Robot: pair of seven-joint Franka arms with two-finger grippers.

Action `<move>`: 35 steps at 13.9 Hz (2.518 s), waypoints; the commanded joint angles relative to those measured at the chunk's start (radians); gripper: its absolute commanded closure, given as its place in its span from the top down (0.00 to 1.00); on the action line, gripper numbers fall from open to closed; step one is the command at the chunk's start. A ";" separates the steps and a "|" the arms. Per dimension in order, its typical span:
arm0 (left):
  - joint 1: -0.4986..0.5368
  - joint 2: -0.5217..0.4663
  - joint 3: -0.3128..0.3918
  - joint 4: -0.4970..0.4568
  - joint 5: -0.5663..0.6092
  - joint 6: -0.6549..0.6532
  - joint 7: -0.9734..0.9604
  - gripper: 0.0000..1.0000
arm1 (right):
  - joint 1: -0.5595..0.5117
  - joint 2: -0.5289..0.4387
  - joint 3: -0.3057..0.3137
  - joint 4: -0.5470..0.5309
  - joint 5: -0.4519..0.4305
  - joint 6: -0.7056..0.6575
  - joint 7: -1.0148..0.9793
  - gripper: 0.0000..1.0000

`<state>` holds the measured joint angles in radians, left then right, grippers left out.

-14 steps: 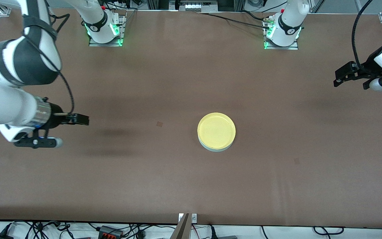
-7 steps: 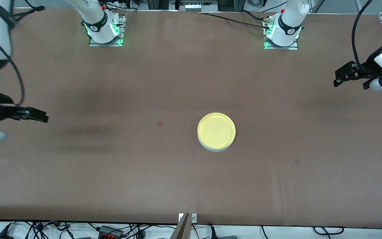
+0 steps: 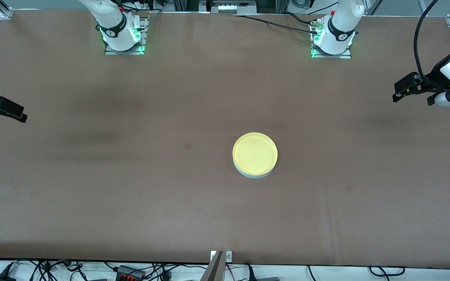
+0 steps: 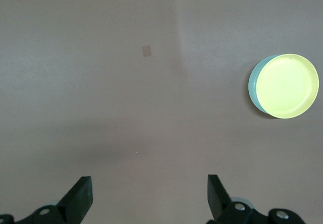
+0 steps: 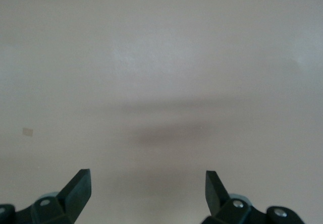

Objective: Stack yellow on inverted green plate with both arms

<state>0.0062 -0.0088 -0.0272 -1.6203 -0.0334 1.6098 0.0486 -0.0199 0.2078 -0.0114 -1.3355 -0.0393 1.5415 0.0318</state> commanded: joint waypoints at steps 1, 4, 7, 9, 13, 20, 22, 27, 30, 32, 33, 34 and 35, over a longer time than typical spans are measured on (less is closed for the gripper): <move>-0.002 0.009 -0.002 0.028 -0.006 -0.022 -0.006 1.00 | -0.025 -0.033 0.022 -0.054 -0.016 0.019 -0.023 1.00; -0.002 0.009 -0.002 0.028 -0.006 -0.022 -0.006 1.00 | -0.025 -0.134 0.022 -0.242 -0.019 0.122 -0.029 1.00; -0.002 0.010 -0.002 0.028 -0.006 -0.022 -0.006 1.00 | -0.025 -0.205 0.022 -0.336 -0.019 0.149 -0.033 1.00; -0.002 0.009 -0.002 0.028 -0.006 -0.022 -0.006 1.00 | -0.023 -0.228 0.022 -0.346 -0.017 0.129 -0.058 1.00; -0.002 0.010 -0.002 0.028 -0.006 -0.022 -0.006 1.00 | -0.029 -0.240 0.019 -0.352 -0.014 0.120 -0.076 1.00; -0.003 0.009 -0.003 0.030 -0.006 -0.022 -0.006 1.00 | -0.031 -0.304 0.015 -0.445 -0.001 0.123 -0.058 1.00; -0.003 0.010 -0.003 0.028 -0.006 -0.022 -0.004 1.00 | -0.031 -0.308 0.014 -0.445 -0.007 0.121 -0.059 1.00; -0.002 0.012 0.000 0.030 -0.008 -0.022 -0.006 1.00 | -0.031 -0.309 0.016 -0.447 -0.001 0.129 -0.059 1.00; 0.002 0.012 0.001 0.030 -0.008 -0.019 -0.007 1.00 | -0.026 -0.309 0.016 -0.447 -0.004 0.131 -0.061 1.00; -0.002 0.012 0.000 0.030 -0.008 -0.021 -0.007 1.00 | -0.026 -0.308 0.018 -0.445 -0.004 0.134 -0.061 1.00; -0.002 0.012 0.000 0.030 -0.008 -0.019 -0.007 1.00 | -0.025 -0.308 0.018 -0.445 -0.004 0.134 -0.061 1.00; 0.000 0.012 0.000 0.030 -0.008 -0.021 -0.007 1.00 | -0.025 -0.309 0.018 -0.445 -0.004 0.134 -0.061 1.00; 0.003 0.012 0.001 0.030 -0.008 -0.021 -0.007 1.00 | -0.025 -0.309 0.018 -0.445 -0.007 0.134 -0.061 1.00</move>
<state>0.0060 -0.0074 -0.0273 -1.6198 -0.0334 1.6098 0.0476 -0.0349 -0.0782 -0.0049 -1.7563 -0.0439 1.6618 -0.0212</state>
